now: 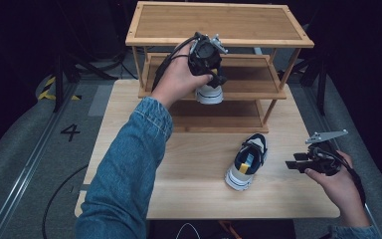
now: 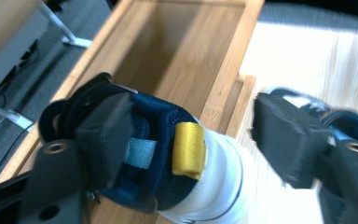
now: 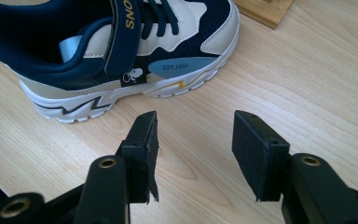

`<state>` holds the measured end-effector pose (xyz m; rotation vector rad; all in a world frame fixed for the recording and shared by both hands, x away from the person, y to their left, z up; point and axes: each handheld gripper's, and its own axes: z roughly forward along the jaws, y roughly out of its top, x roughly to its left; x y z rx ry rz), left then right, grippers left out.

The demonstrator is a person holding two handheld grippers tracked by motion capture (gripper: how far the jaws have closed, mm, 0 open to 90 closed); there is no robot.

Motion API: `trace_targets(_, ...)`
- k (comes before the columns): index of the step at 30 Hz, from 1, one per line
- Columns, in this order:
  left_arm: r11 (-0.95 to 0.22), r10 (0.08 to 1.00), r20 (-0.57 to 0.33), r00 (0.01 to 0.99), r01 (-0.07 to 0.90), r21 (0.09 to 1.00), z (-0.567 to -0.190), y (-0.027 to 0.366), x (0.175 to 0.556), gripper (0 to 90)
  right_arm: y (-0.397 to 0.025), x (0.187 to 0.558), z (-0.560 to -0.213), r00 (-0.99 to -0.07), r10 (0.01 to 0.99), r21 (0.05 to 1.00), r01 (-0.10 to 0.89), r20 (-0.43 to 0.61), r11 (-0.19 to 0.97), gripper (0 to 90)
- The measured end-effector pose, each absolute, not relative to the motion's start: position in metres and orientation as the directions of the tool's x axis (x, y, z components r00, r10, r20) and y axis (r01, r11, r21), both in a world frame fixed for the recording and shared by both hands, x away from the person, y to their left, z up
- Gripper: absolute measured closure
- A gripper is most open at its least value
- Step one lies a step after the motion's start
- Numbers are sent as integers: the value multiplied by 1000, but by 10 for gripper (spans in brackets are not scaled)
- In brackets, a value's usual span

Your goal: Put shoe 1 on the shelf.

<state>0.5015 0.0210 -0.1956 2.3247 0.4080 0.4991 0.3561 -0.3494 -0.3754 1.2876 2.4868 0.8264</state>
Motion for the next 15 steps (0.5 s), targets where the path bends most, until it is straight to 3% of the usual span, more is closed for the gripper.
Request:
trace_targets(5, -631, 510, 242, 826, 168, 757, -192, 31, 477, 269, -349, 356, -376, -591, 805, 572, 680, 56, 459, 516)
trace_targets(11, -543, 615, 153, 773, 276, 793, -202, 35, 448, 468, -347, 356, -377, -592, 804, 570, 680, 57, 460, 516)
trace_targets(15, -466, 672, 78, 737, 339, 817, -215, 37, 439, 551, -346, 356, -377, -591, 804, 572, 680, 59, 458, 516)
